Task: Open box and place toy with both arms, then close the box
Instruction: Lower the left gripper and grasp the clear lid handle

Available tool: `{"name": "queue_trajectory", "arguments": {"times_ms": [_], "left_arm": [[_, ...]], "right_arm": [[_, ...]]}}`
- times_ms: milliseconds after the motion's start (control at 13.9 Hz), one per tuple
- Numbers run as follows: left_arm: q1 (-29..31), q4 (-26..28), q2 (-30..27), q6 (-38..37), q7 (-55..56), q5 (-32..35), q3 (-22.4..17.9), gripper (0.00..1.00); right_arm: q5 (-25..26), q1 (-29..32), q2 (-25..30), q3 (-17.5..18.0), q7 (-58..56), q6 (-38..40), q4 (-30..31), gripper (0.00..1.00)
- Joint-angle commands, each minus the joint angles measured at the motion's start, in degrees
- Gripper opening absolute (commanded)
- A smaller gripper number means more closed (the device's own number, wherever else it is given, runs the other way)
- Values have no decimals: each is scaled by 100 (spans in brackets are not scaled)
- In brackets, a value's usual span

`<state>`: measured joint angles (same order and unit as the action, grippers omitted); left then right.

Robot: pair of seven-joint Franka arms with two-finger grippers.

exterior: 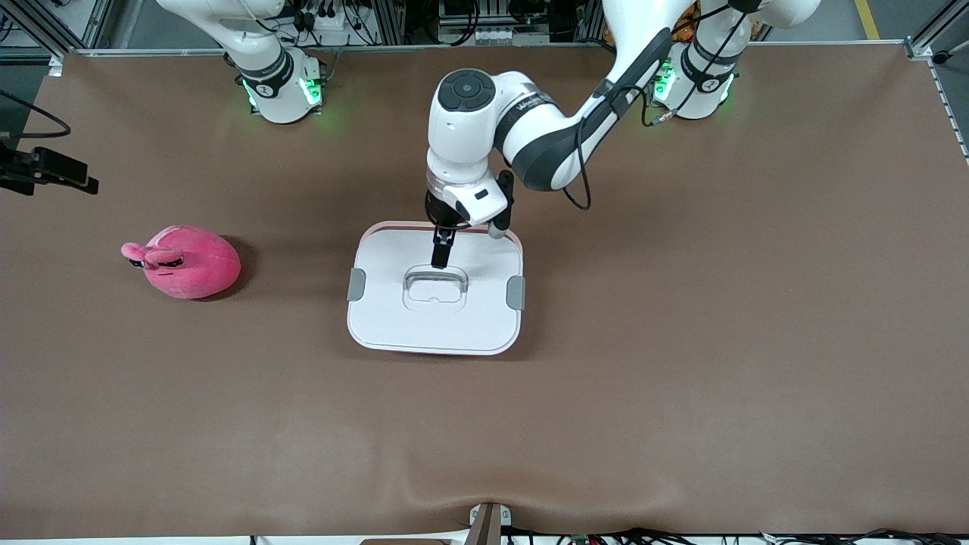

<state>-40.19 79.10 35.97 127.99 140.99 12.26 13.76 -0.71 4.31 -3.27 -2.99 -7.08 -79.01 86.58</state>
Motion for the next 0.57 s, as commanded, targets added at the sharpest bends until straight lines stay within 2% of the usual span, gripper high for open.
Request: {"name": "queue_trajectory", "arguments": {"times_ms": [0,72,144,502], "left_arm": [[-103,-229,155,77,157,136,-136,85],[-112,-246,225,199,148,153,-154,74],[-121,-246,243,252,148,188,-154,68],[-121,-246,331,525,148,390,-154,66]], "right_arm": [[18,96,-200,53,-65,44,-54,100],[18,114,-209,53,-143,44,-54,100],[18,140,-218,53,-353,44,-45,100],[80,272,-490,44,-1312,35,-45,100]]}}
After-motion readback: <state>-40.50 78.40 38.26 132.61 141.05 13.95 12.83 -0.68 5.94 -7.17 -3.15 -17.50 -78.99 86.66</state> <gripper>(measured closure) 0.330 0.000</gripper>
